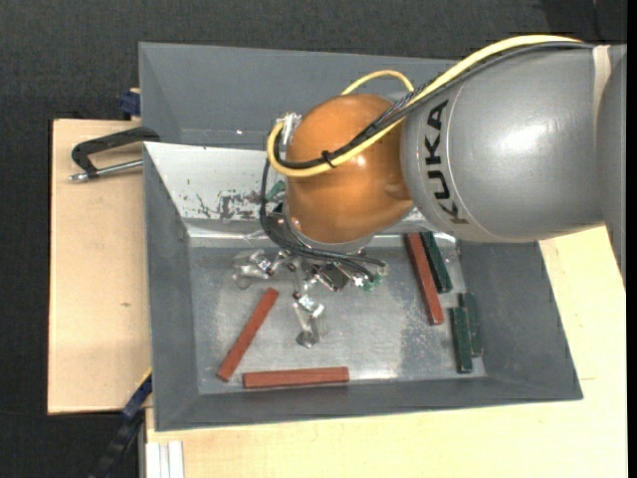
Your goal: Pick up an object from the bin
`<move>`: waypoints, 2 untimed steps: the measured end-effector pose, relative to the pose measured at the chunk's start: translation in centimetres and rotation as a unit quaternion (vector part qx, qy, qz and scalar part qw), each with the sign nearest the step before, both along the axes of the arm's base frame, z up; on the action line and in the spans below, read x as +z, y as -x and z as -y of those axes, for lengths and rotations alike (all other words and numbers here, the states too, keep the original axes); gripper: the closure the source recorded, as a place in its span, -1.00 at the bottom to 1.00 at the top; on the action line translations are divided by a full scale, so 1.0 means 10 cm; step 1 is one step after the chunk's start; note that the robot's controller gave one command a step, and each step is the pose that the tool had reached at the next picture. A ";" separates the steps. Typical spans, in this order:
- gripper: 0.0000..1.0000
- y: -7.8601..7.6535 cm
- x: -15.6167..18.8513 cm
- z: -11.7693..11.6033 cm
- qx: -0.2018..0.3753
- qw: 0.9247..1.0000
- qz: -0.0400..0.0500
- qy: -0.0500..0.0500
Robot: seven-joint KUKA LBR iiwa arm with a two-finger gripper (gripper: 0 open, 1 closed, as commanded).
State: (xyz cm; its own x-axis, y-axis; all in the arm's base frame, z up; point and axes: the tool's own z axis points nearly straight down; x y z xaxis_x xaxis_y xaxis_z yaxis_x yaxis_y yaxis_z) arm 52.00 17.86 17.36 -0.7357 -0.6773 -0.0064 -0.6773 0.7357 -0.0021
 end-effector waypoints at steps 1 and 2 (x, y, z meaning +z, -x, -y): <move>-1.00 -0.03 -0.64 0.19 0.089 0.996 0.000 0.001; 1.00 -0.06 -1.01 -0.25 0.239 0.971 -0.001 0.000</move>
Offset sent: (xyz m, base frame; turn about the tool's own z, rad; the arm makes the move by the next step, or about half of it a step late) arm 0.0057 0.0234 -0.1018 -0.4864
